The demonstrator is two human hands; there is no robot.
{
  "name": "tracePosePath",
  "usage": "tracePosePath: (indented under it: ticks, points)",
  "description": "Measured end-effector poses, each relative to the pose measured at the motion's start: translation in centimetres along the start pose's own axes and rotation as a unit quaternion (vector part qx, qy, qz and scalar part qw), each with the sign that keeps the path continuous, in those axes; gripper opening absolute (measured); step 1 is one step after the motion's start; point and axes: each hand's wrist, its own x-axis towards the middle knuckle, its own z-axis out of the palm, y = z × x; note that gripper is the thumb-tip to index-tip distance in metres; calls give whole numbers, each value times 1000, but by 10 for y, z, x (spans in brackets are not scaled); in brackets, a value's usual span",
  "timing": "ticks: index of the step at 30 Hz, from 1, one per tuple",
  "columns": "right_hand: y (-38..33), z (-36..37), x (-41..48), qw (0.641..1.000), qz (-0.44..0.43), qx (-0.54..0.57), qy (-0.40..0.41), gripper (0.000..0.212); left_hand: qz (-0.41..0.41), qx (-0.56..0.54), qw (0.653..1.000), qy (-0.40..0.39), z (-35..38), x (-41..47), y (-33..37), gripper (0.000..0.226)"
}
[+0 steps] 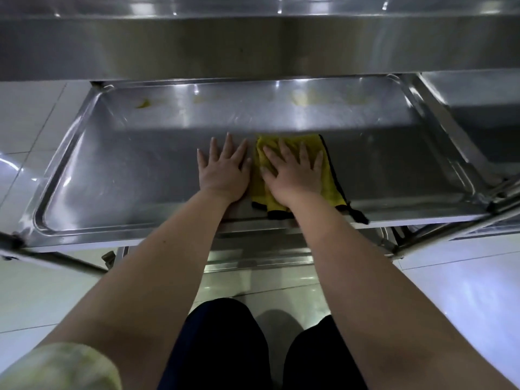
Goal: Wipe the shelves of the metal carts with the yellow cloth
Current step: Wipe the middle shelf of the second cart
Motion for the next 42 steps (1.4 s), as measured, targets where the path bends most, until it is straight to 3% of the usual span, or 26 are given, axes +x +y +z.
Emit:
tracePosePath:
  ticks: [3,7,10,12,17,21,24,30,34,42]
  points:
    - [60,-7,1,999,31,2,13,58,7,5,1000,-2,0,2,-2,56]
    - [150,-15,-4,990,139,11,13,59,9,16,1000,-2,2,1,1,59]
    - [146,-13,-6,983,181,17,6,59,4,23,1000,-6,2,-1,5,60]
    - [107,-10,-5,987,160,22,7,57,3,25,1000,-4,2,-1,5,60]
    - [-15,3,-15,1000,-3,-5,-14,59,-3,38,999,-6,3,-1,2,58]
    - [7,0,-12,999,-30,-10,-31,60,2,20,1000,-6,2,-1,-1,58]
    - [76,-6,-11,1000,12,-10,-16,62,0,21,1000,-2,2,1,1,58]
    - [230,-20,-27,975,217,31,-31,63,-2,15,1000,10,1,5,5,58]
    - [235,-21,-29,969,245,23,-22,61,-5,37,999,-15,1,11,21,58]
    - [217,-28,-34,972,231,27,-36,61,151,34,987,-50,16,35,155,67]
